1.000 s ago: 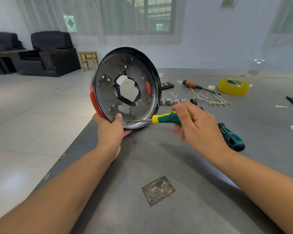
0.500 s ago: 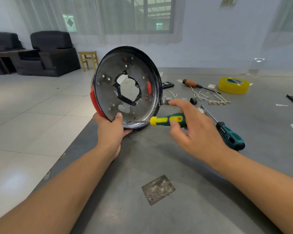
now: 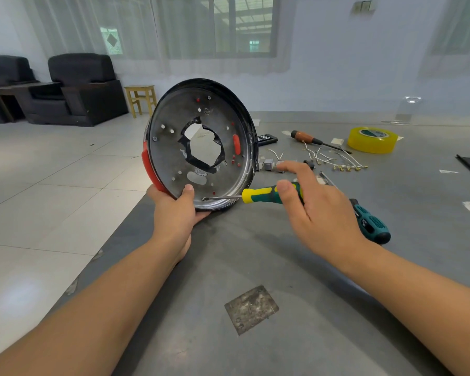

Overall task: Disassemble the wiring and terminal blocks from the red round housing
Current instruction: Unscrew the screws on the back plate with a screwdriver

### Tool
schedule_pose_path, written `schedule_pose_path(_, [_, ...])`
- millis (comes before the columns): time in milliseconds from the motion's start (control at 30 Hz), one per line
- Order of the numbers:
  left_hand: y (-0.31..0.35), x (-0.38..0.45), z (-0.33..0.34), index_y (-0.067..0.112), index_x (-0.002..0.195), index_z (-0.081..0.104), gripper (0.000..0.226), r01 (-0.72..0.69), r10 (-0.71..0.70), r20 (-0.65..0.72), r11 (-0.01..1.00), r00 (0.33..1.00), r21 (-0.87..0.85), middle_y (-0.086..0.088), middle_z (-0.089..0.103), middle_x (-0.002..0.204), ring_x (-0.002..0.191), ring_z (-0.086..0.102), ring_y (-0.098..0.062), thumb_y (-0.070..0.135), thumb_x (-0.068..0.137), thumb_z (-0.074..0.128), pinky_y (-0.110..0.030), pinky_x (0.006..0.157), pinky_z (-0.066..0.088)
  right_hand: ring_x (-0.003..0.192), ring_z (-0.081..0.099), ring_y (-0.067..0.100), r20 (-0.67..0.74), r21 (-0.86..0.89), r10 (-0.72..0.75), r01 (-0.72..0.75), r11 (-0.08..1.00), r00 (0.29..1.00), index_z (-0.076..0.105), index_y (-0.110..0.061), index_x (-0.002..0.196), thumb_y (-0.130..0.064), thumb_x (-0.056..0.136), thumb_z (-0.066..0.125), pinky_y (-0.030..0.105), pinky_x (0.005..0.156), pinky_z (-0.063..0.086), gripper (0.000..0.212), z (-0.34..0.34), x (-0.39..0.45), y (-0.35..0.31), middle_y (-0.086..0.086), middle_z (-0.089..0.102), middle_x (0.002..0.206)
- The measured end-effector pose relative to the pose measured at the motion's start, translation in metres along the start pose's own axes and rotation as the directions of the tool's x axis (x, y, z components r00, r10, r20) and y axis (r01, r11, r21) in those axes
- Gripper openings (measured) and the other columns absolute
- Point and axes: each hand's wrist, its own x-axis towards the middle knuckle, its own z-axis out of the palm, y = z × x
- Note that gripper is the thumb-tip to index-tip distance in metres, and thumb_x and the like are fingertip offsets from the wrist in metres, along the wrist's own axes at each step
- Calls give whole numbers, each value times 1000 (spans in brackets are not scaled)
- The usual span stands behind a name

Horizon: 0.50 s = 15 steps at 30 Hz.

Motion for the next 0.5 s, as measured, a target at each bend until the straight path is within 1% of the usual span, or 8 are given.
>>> schedule_pose_path(67, [0, 0, 0, 27, 135, 36, 42, -4, 4, 7, 1000, 1000, -2, 11, 57, 128, 116, 67, -21, 7, 105, 57, -46, 79, 66, 71, 52, 11, -15, 33, -57, 57, 998, 998, 44, -33, 133, -45, 92, 41, 41, 61, 51, 43, -2, -2, -2, -15, 53, 85])
schedule_pose_path(133, [0, 0, 0, 28, 134, 37, 41, 0, 0, 5, 1000, 1000, -7, 10, 57, 128, 116, 67, -22, 7, 105, 57, -46, 78, 66, 81, 52, 9, -41, 37, -78, 79, 996, 996, 44, -36, 135, -45, 89, 46, 41, 64, 52, 46, -2, -3, -5, -17, 50, 94])
schedule_pose_path(233, [1, 1, 0, 28, 133, 36, 41, 19, -19, -2, 1000, 1000, -14, 8, 57, 130, 119, 66, -25, 7, 105, 57, -50, 82, 66, 67, 55, 11, -37, 26, -27, 28, 999, 999, 38, -44, 138, -56, 101, 26, 40, 61, 52, 40, -2, 0, -6, -18, 48, 70])
schedule_pose_path(267, [1, 1, 0, 28, 133, 36, 40, 21, -21, -1, 1000, 1000, -13, 8, 56, 130, 119, 66, -25, 7, 105, 57, -51, 82, 65, 65, 54, 12, -26, 39, -44, 45, 998, 999, 38, -43, 137, -51, 101, 29, 41, 60, 52, 38, -1, -1, -5, -16, 49, 68])
schedule_pose_path(367, [1, 0, 0, 26, 135, 36, 41, 15, -15, 1, 1000, 1000, -10, 8, 56, 129, 119, 66, -26, 7, 105, 57, -49, 80, 66, 76, 52, 12, -30, 56, -95, 97, 994, 995, 40, -39, 135, -39, 90, 48, 43, 62, 53, 46, -2, -4, -7, -12, 52, 90])
schedule_pose_path(400, [1, 0, 0, 26, 136, 36, 42, 15, -15, -1, 1000, 1000, -11, 9, 56, 129, 118, 66, -26, 7, 105, 57, -48, 79, 66, 76, 53, 12, -41, 42, -85, 86, 995, 996, 40, -40, 135, -43, 91, 46, 42, 62, 53, 44, -2, -4, -7, -12, 53, 90])
schedule_pose_path(467, [1, 1, 0, 25, 138, 36, 43, 16, -16, -3, 1000, 1000, -14, 9, 56, 128, 118, 66, -25, 7, 105, 57, -47, 78, 66, 66, 54, 12, -56, 22, -42, 43, 999, 998, 39, -44, 134, -55, 99, 33, 41, 60, 53, 37, -1, -2, -7, -13, 53, 72])
schedule_pose_path(500, [1, 1, 0, 25, 137, 36, 43, 17, -17, -2, 1000, 1000, -13, 10, 56, 128, 118, 66, -25, 7, 105, 57, -46, 78, 66, 62, 54, 11, -49, 36, -35, 37, 999, 998, 38, -45, 135, -55, 101, 29, 41, 58, 52, 37, 0, -2, -6, -13, 51, 66])
